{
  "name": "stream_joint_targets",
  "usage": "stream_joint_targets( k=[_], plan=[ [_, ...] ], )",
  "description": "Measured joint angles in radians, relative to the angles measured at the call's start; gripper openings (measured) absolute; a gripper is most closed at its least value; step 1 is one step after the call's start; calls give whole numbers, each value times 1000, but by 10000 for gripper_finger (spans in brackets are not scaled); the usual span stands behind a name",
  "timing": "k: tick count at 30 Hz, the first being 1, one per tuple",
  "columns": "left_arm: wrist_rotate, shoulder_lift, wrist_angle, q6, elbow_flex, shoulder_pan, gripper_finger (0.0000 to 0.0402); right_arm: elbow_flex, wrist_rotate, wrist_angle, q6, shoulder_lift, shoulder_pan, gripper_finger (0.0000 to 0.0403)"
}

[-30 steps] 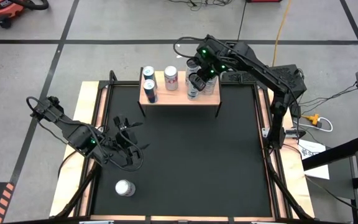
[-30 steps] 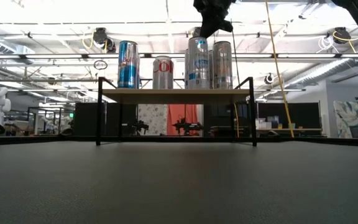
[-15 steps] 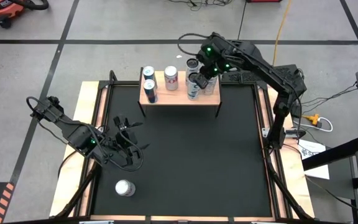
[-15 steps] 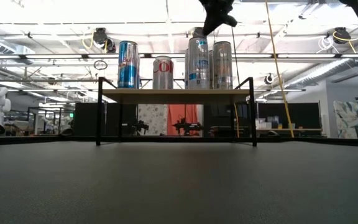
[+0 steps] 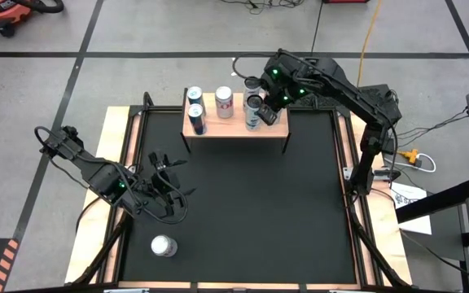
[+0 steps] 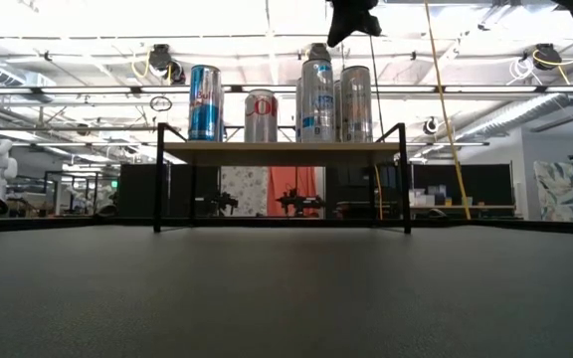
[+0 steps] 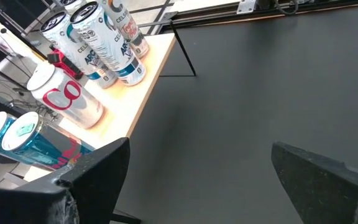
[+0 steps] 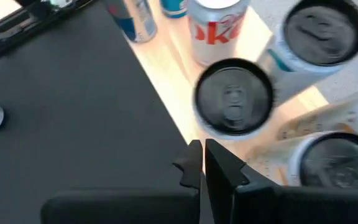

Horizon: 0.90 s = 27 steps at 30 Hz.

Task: Place canned beverage on shelf
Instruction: Adjust the white blue soda can on the shelf

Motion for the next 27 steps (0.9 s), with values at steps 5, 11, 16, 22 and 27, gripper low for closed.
stream_joint_targets(
  k=[5, 11, 16, 22, 27],
  plan=[
    [0, 0, 0, 0, 0, 1, 393, 0, 0, -1, 0, 1, 11, 0],
    [0, 0, 0, 0, 0, 1, 393, 0, 0, -1, -1, 46, 17, 0],
    [0, 0, 0, 0, 0, 0, 393, 0, 0, -1, -19, 71, 17, 0],
    [0, 0, 0, 0, 0, 0, 393, 0, 2, 11, -22, 75, 17, 0],
    [0, 0, 0, 0, 0, 0, 393, 0, 3, 39, -22, 75, 17, 0]
  ],
)
